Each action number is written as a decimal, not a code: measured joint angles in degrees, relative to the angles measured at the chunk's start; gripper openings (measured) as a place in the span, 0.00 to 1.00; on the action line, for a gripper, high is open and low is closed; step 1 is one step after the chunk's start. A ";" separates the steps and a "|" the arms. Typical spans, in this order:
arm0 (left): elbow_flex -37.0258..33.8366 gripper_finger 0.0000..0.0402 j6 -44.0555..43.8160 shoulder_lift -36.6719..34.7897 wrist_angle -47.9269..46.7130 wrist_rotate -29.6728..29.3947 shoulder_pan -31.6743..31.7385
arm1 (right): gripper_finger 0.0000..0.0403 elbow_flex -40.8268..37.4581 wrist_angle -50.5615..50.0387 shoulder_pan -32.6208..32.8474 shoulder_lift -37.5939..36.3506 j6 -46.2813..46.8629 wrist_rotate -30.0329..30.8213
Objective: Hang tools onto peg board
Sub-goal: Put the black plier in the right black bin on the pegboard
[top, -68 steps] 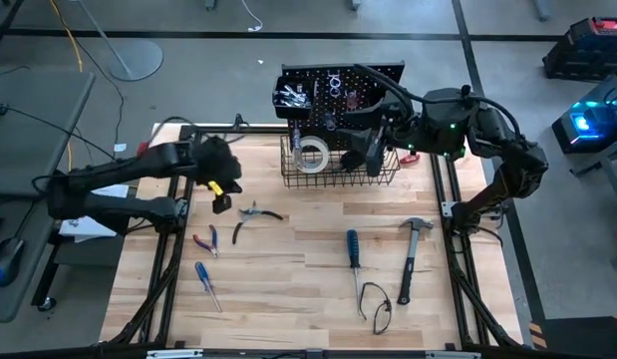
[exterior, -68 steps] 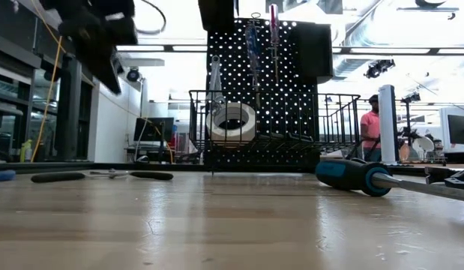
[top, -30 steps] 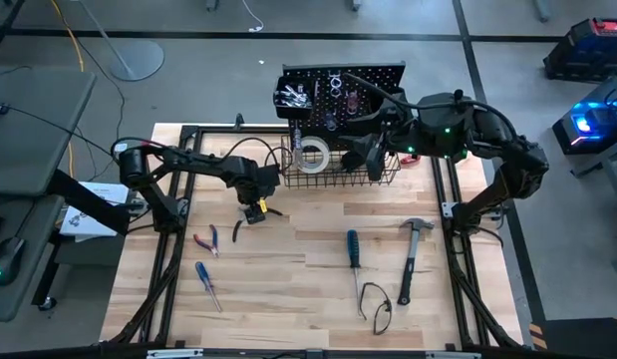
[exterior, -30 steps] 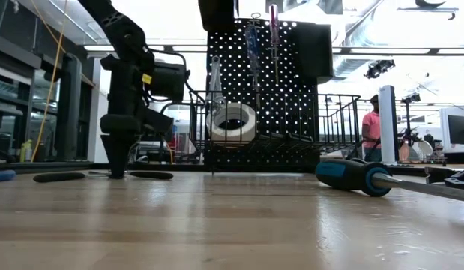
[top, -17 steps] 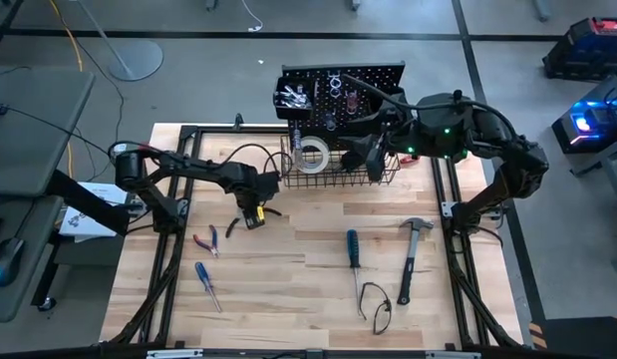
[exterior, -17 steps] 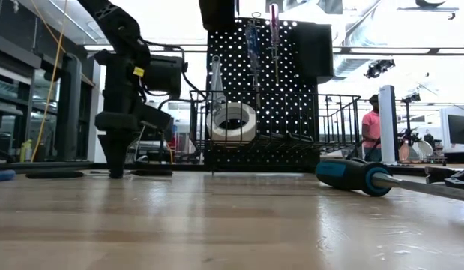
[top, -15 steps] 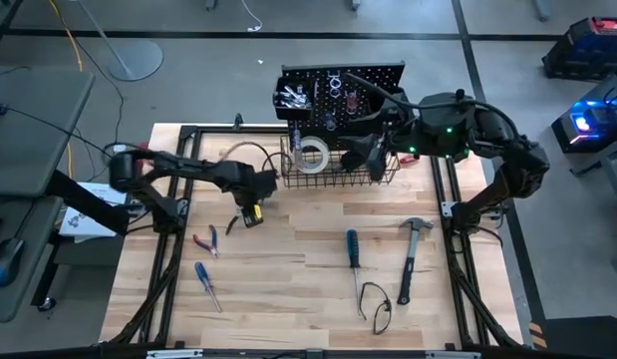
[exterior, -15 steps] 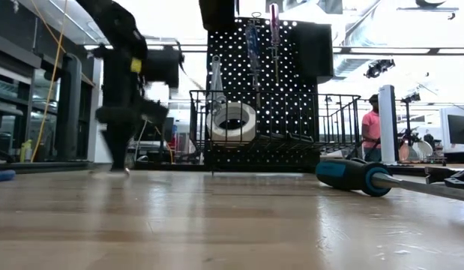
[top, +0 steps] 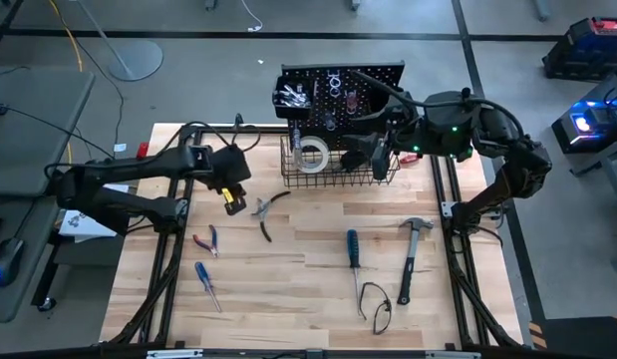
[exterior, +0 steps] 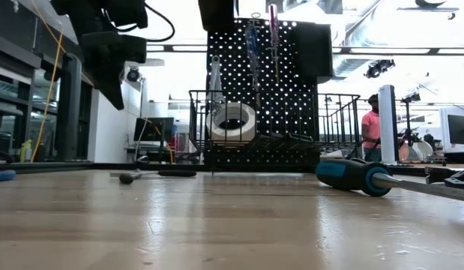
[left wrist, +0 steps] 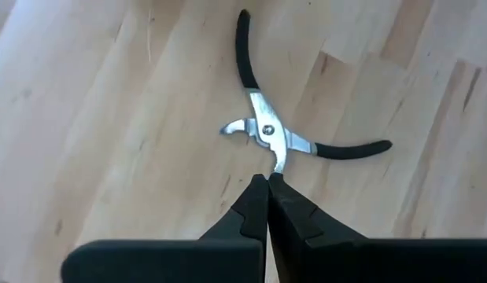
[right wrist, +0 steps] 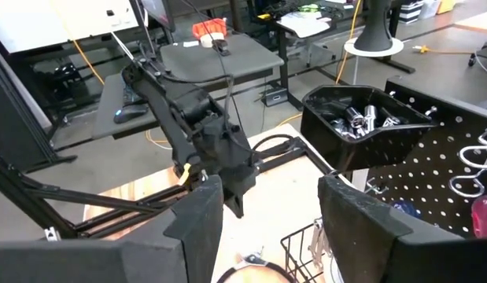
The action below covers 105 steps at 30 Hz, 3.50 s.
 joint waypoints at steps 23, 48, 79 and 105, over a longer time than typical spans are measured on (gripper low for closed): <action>-3.43 0.57 44.13 21.99 16.20 -1.76 -1.89 | 0.49 0.00 -0.42 0.00 0.09 4.46 -3.19; -3.23 0.03 43.59 31.54 17.81 -3.71 -3.13 | 0.49 0.00 -0.96 0.05 0.11 4.52 -7.58; -3.50 0.00 34.27 2.94 4.82 7.04 -4.60 | 0.49 -0.07 -4.98 0.51 6.22 4.37 -15.38; -11.65 0.00 17.27 23.34 28.66 -11.53 -5.97 | 0.00 -0.07 -27.92 15.44 15.15 34.25 15.77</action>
